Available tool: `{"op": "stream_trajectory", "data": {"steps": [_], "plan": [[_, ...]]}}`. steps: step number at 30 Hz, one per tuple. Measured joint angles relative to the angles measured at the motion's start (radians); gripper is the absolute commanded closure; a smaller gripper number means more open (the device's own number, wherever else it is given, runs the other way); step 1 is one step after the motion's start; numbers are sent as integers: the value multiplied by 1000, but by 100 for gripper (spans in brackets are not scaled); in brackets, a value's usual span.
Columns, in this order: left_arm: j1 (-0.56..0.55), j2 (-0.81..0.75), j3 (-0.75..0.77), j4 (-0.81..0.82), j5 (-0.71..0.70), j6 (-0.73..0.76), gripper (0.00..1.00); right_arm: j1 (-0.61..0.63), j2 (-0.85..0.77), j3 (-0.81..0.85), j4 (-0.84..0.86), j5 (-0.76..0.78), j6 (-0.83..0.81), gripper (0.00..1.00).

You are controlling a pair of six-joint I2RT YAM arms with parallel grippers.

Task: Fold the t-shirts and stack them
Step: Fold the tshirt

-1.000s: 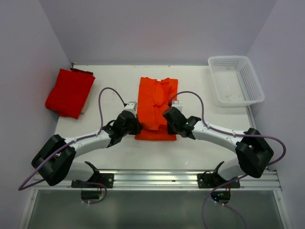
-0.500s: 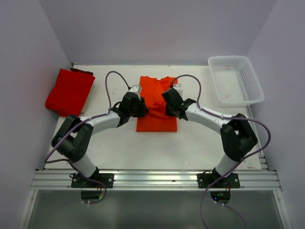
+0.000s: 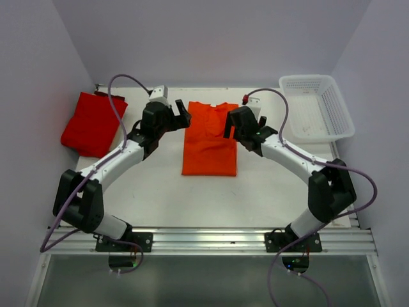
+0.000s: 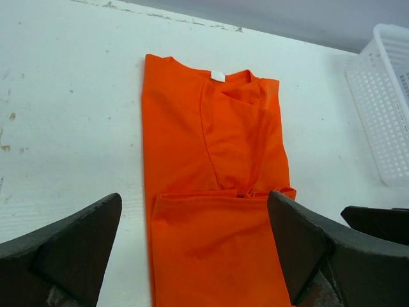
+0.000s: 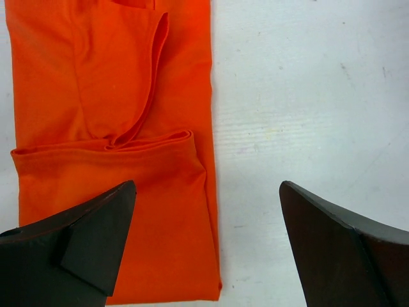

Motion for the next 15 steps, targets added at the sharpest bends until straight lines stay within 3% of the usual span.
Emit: {"op": "stream_trajectory", "data": {"steps": [8,15], "plan": [[0,-55,-213,-8,100,-8,0,0,-160,-186,49,-121,-14,1],[10,-61,-441,-1,259,-10,0,-2,-174,-365,117,-310,2,2]]}}
